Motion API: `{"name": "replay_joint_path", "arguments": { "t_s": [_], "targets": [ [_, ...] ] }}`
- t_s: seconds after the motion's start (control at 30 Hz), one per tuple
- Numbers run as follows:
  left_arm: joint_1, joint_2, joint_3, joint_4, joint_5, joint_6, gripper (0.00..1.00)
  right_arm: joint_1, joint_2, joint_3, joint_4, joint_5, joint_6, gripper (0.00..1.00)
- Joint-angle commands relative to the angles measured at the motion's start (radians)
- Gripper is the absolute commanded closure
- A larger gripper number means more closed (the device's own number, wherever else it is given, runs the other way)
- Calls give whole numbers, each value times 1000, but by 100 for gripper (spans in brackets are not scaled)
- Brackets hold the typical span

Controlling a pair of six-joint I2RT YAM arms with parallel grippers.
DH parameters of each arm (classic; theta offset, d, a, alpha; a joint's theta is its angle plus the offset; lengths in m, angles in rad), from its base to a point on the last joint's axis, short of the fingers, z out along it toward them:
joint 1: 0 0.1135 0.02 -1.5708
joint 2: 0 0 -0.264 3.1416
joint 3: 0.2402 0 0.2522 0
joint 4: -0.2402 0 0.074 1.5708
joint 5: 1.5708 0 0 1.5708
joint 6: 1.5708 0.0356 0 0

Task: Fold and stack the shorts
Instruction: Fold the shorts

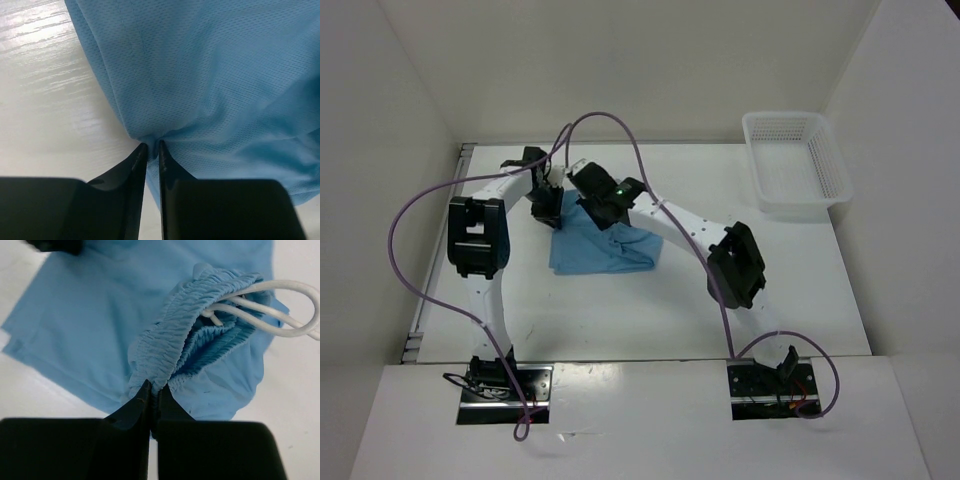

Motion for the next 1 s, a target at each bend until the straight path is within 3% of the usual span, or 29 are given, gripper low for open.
{"name": "replay_joint_path", "arguments": {
  "t_s": [0.0,0.17,0.67,0.7,0.77,0.87,0.97],
  "targets": [
    [11,95,-18,28,14,6,79,28,11,123,-35,-10,-49,100],
    [20,114,-7,17,44,6,87,57,44,210,-45,-10,-49,100],
    [29,114,2,17,31,6,88,68,192,299,7,-227,14,100],
    [29,123,11,17,31,6,86,68,202,299,20,-250,14,97],
    [38,123,21,17,31,6,84,77,202,290,33,-310,14,81],
    [60,114,31,8,21,6,72,86,202,290,43,-382,-6,57],
    [106,82,31,8,21,6,54,109,166,290,54,-473,-38,48]
  ]
}}
